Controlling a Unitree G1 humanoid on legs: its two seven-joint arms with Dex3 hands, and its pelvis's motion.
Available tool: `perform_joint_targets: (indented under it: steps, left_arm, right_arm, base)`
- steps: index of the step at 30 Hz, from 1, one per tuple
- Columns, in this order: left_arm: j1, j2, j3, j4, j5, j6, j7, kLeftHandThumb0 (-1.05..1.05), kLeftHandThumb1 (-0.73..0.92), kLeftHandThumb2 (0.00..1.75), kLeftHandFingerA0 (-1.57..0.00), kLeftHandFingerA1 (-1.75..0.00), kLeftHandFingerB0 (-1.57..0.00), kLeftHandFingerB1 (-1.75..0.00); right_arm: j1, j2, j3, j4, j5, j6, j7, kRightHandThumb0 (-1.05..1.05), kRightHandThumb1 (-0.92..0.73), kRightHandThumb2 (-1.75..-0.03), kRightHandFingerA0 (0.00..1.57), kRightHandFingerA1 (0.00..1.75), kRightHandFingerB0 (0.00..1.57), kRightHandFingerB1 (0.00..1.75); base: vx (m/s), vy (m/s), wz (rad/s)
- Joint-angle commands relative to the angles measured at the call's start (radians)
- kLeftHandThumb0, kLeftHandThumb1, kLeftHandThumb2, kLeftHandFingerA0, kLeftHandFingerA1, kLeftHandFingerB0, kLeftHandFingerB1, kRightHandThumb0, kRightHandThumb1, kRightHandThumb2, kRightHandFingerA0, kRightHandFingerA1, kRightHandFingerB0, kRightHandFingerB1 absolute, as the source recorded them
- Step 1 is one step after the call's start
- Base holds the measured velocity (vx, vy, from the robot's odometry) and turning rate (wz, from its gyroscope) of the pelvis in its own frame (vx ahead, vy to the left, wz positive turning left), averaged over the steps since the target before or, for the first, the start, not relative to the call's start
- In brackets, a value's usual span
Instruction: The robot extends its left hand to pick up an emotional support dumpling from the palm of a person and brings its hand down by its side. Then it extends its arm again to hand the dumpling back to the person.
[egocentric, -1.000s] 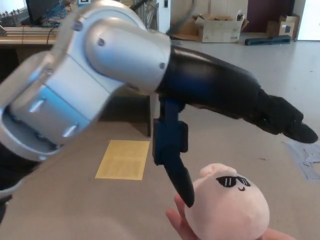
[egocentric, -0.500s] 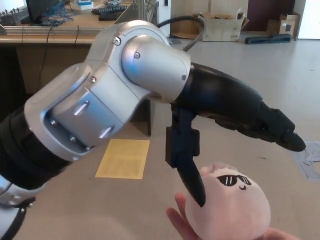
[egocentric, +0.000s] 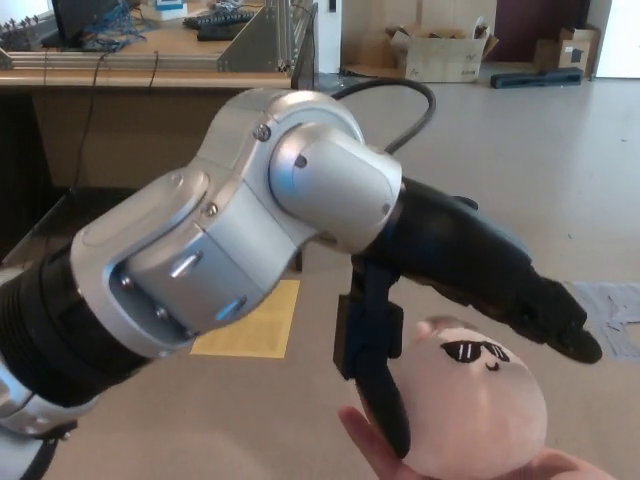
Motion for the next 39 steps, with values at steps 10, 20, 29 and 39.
perform_joint_targets:
  steps: [10,20,29,39]
  left_arm:
    - [0.082,0.023,-0.036,-0.077,0.054,0.081,-0.063,-0.54,0.34,0.65,0.0,0.0,0.0,-0.01]
    - [0.135,0.022,-0.03,-0.084,0.08,0.08,-0.049,-0.57,0.35,0.66,0.0,0.0,0.0,-0.01]
    - [0.178,0.012,-0.026,-0.067,0.116,0.048,-0.013,-0.55,0.33,0.64,0.0,0.0,0.0,-0.02]
    - [0.312,0.003,-0.018,-0.122,0.219,-0.058,0.14,-0.28,0.4,0.65,-0.05,-0.22,-0.05,-0.24]
  right_arm:
    - [-0.029,-0.007,0.03,-0.022,-0.025,0.132,-0.05,-0.62,-0.76,-0.63,0.6,0.45,0.53,0.4]
    - [-0.036,-0.006,0.034,-0.014,-0.026,0.136,-0.038,-0.62,-0.77,-0.63,0.53,0.42,0.49,0.38]
    - [-0.039,0.0,0.021,-0.018,-0.015,0.124,-0.039,-0.61,-0.78,-0.64,0.52,0.42,0.46,0.37]
    - [-0.038,-0.009,0.036,-0.045,-0.033,0.174,-0.048,-0.68,-0.66,-1.03,0.36,0.57,0.22,0.46]
  base:
    - [0.0,0.0,0.0]
    - [0.0,0.0,0.0]
    - [0.0,0.0,0.0]
    - [0.0,0.0,0.0]
